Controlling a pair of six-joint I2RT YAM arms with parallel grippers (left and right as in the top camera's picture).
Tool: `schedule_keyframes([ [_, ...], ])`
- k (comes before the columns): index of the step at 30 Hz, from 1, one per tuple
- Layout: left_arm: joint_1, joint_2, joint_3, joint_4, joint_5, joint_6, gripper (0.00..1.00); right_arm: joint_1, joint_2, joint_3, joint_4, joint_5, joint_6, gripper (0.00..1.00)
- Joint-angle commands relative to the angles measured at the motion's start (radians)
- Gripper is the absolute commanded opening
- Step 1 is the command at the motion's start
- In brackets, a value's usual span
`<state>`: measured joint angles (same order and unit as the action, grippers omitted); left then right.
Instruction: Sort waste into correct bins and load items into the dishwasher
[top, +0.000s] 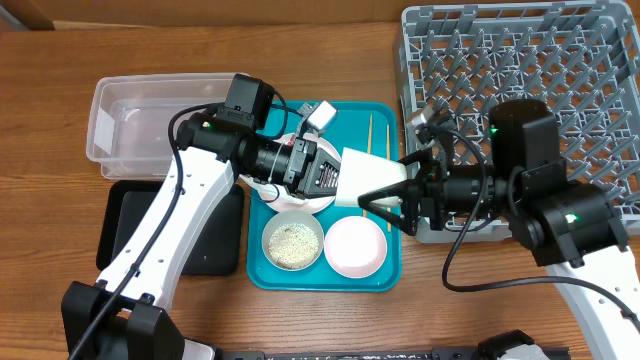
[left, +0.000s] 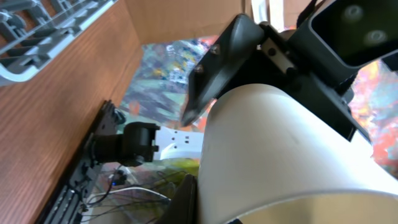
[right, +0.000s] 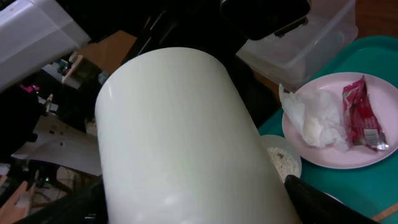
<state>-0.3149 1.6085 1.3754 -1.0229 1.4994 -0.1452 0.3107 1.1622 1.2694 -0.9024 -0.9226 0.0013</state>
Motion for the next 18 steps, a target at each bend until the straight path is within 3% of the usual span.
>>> schedule_keyframes([
  [1, -0.006, -0.012, 0.01, -0.001, 0.009, 0.034, 0.04, -0.051, -0.014, 0.0, -0.009, -0.006, -0.005, 0.76],
  [3, -0.006, -0.012, 0.01, 0.0, 0.009, 0.034, 0.04, -0.063, -0.014, 0.0, -0.02, -0.026, -0.005, 0.68],
  [6, -0.006, -0.012, 0.01, 0.003, 0.009, 0.034, 0.04, -0.061, -0.014, 0.0, -0.02, -0.072, -0.006, 0.63],
  [12, -0.006, -0.012, 0.01, 0.003, 0.009, 0.034, 0.04, -0.042, -0.014, 0.0, -0.019, -0.091, -0.009, 0.65],
  [13, -0.006, -0.012, 0.01, 0.003, 0.009, 0.034, 0.04, -0.042, -0.014, 0.0, -0.019, -0.089, -0.009, 0.59],
  [15, -0.006, -0.012, 0.01, 0.003, 0.008, 0.034, 0.2, -0.043, -0.014, 0.0, -0.02, -0.085, -0.009, 0.5],
  [17, -0.005, -0.012, 0.01, 0.001, -0.014, 0.034, 0.51, -0.056, -0.018, 0.001, -0.025, -0.043, -0.008, 0.5],
  [18, -0.002, -0.012, 0.01, -0.004, -0.049, 0.033, 0.75, -0.067, -0.021, 0.001, -0.029, -0.018, -0.007, 0.49],
])
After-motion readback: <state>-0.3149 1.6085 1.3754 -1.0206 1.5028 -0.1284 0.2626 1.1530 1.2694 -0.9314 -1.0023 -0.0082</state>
